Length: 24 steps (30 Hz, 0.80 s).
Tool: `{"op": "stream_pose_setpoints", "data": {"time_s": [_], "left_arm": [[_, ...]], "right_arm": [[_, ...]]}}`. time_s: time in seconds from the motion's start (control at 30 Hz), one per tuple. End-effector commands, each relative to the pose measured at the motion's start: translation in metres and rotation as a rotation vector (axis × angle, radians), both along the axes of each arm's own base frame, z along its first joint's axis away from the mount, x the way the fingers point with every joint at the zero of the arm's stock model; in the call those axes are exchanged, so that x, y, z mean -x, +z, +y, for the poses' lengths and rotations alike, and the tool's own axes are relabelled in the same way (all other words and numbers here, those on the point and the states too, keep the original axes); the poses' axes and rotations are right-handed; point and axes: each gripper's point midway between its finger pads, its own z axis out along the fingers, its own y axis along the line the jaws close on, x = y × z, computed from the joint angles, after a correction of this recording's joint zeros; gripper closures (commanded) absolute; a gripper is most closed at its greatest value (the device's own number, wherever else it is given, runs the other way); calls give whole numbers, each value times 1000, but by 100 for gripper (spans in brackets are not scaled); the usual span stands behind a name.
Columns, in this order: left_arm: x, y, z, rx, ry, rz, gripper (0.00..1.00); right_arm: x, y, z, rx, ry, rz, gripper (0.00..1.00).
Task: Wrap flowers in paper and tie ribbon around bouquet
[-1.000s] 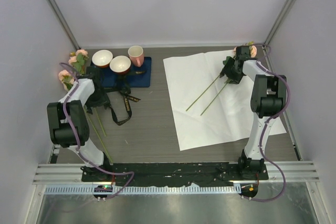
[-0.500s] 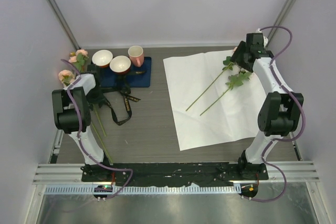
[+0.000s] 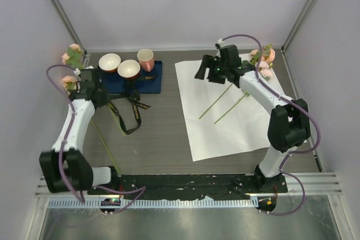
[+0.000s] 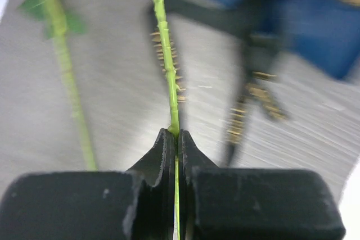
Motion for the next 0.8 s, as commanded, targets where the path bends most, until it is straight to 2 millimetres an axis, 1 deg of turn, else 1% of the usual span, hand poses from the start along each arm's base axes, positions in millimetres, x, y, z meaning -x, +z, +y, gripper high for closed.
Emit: {"op": "stream_pose_setpoints", "data": {"time_s": [0.0, 0.03, 0.07, 0.1, 0.13, 0.17, 0.2, 0.23, 0.27, 0.3, 0.33, 0.37, 0.4, 0.43, 0.47, 0.53, 0.57, 0.6, 0.63, 0.7, 0.77], "left_arm": [[-6, 85, -128, 320, -428, -389, 100], [2, 85, -148, 387, -500, -399, 100], [5, 93, -163, 427, -548, -432, 100], [14, 99, -183, 466, -598, -439, 100], [21, 99, -197, 505, -644, -431, 100], [31, 101, -216, 529, -702, -420, 100], [35, 103, -225, 543, -725, -417, 100], [37, 105, -233, 550, -735, -419, 100], [44, 108, -247, 565, -778, -415, 100], [45, 107, -254, 572, -792, -407, 100], [45, 110, -259, 571, -794, -413, 100], [50, 111, -270, 581, -824, -403, 100], [51, 109, -275, 590, -831, -388, 100], [50, 109, -281, 602, -835, -377, 100], [55, 110, -291, 612, -864, -369, 100], [58, 116, -304, 607, -901, -383, 100], [63, 117, -312, 608, -929, -380, 100], [65, 119, -317, 610, -943, -383, 100], [65, 121, -320, 609, -950, -387, 100], [66, 121, -324, 603, -951, -389, 100], [64, 125, -324, 594, -938, -408, 100]], "right_arm": [[34, 58, 108, -367, 334, -111, 20], [41, 59, 118, -441, 330, -78, 20], [47, 65, 129, -490, 349, -80, 20], [48, 85, 138, -554, 391, -146, 20], [53, 90, 143, -612, 383, -119, 19], [57, 95, 150, -640, 399, -124, 19], [58, 103, 154, -665, 416, -151, 19], [61, 104, 154, -683, 401, -144, 19], [65, 105, 158, -688, 407, -148, 19], [66, 107, 160, -691, 405, -159, 19], [67, 104, 161, -694, 401, -150, 19], [70, 103, 163, -706, 400, -138, 19], [72, 109, 164, -725, 403, -162, 20], [75, 106, 163, -731, 385, -163, 20], [76, 106, 163, -743, 373, -157, 20], [78, 109, 169, -744, 383, -157, 20], [77, 106, 171, -739, 382, -149, 21], [77, 104, 173, -730, 379, -137, 22], [77, 107, 175, -731, 374, -141, 23], [78, 101, 179, -720, 367, -106, 26], [76, 99, 174, -703, 345, -110, 27]]}}
